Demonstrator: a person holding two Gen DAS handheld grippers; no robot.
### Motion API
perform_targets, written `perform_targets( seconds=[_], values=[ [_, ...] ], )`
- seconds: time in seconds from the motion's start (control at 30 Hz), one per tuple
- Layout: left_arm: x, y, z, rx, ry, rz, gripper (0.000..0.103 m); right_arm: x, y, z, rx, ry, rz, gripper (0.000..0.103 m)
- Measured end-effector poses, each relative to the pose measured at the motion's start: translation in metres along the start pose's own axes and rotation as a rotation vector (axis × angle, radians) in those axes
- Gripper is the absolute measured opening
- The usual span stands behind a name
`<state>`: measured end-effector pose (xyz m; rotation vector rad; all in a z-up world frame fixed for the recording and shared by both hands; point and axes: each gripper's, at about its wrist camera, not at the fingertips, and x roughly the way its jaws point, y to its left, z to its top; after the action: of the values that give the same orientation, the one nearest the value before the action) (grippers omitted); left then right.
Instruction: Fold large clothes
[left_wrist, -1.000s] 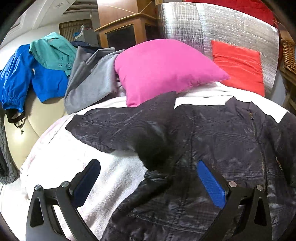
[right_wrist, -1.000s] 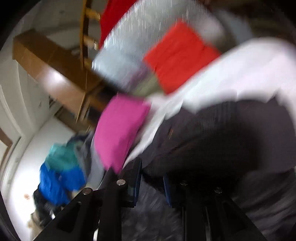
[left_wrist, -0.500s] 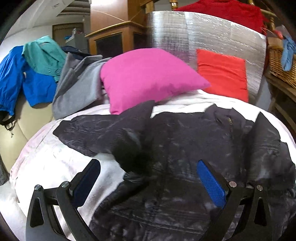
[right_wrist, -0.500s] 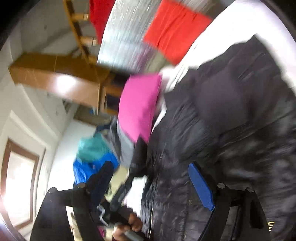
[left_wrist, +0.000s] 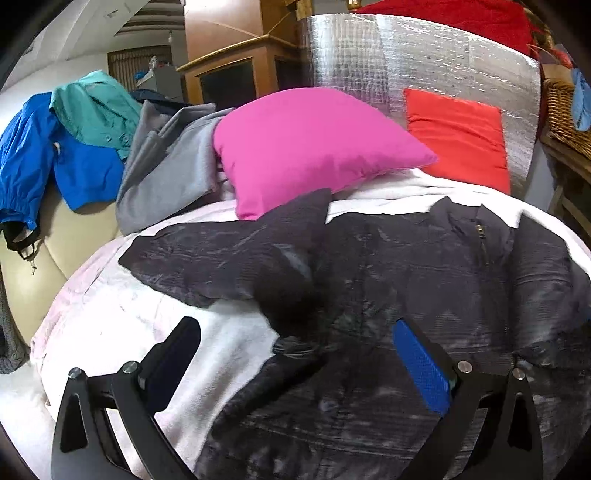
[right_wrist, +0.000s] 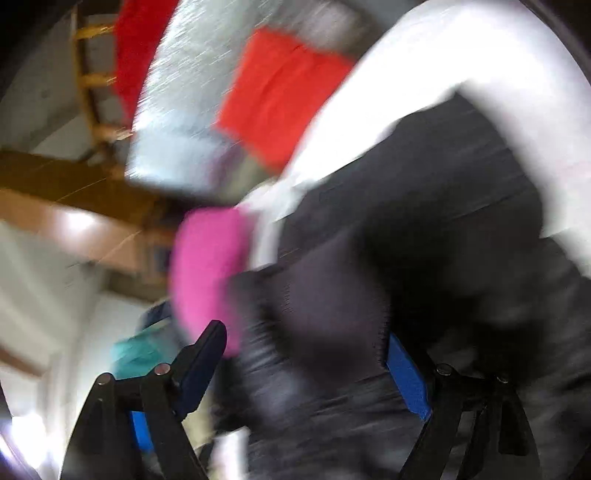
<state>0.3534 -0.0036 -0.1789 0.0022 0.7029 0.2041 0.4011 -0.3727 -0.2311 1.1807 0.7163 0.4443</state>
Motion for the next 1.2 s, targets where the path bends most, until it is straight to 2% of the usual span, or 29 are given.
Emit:
perform_targets(
  seconds=[0.03,0.07,0.1,0.17,0.2,0.27,0.33,0.47,0.53,0.6,0.63,0.7,0.87,0.93,0.97,1.03,1.1,1.17,1.2],
  values=[
    [0.002,0.004,0.0,-0.01,0.009,0.0,0.103,-0.001,0.013,-0.004,-0.023,0.021,0.081,0.087],
    [0.002,0.008,0.0,-0.022,0.016,-0.004,0.103,0.002,0.036,-0.013,-0.055,0.059,0.216,0.087],
    [0.003,0.011,0.0,-0.032,0.021,-0.007,0.103,0.002,0.051,-0.019,-0.075,0.09,0.293,0.087],
    [0.001,0.014,-0.001,-0.042,0.021,-0.01,0.103,0.0,0.088,-0.033,-0.182,0.14,0.401,0.087],
    [0.0,0.014,-0.001,-0.041,0.017,-0.016,0.103,-0.007,0.1,-0.038,-0.252,0.127,0.396,0.087],
    [-0.003,0.011,-0.001,-0.033,0.009,-0.039,0.103,-0.021,0.107,-0.041,-0.345,0.069,0.299,0.087],
    [-0.004,0.007,-0.001,-0.031,0.011,-0.088,0.103,-0.035,0.092,-0.028,-0.315,0.016,0.153,0.087],
    [0.006,-0.003,0.002,-0.053,0.065,-0.211,0.103,-0.081,0.048,0.005,-0.244,-0.205,-0.285,0.087],
    [0.026,-0.007,0.003,-0.083,0.147,-0.272,0.103,-0.104,0.021,0.02,-0.192,-0.279,-0.42,0.087],
    [0.05,-0.007,0.001,-0.133,0.238,-0.295,0.103,-0.115,-0.003,0.031,-0.138,-0.28,-0.505,0.087],
    [0.065,-0.004,-0.001,-0.174,0.287,-0.326,0.103,-0.114,-0.012,0.035,-0.127,-0.275,-0.54,0.086],
    [0.083,0.001,-0.002,-0.239,0.329,-0.343,0.103,-0.107,-0.033,0.041,-0.089,-0.238,-0.597,0.083],
    [0.093,0.009,0.003,-0.344,0.3,-0.348,0.103,-0.092,-0.063,0.05,-0.042,-0.141,-0.595,0.073],
    [0.092,0.01,0.005,-0.36,0.273,-0.336,0.102,-0.075,-0.068,0.048,-0.054,-0.096,-0.588,0.052],
    [0.09,0.011,0.006,-0.359,0.255,-0.321,0.101,-0.066,-0.07,0.046,-0.075,-0.078,-0.621,0.048],
    [0.087,0.008,0.007,-0.341,0.236,-0.286,0.097,-0.053,-0.067,0.045,-0.136,-0.093,-0.693,0.039],
    [0.084,0.006,0.007,-0.345,0.248,-0.286,0.097,-0.055,-0.051,0.044,-0.169,-0.139,-0.696,0.032],
    [0.082,0.008,0.007,-0.364,0.253,-0.29,0.097,-0.06,-0.043,0.041,-0.219,-0.167,-0.7,0.032],
    [0.081,0.01,0.007,-0.368,0.253,-0.281,0.097,-0.055,-0.045,0.04,-0.234,-0.149,-0.74,0.032]
  ],
)
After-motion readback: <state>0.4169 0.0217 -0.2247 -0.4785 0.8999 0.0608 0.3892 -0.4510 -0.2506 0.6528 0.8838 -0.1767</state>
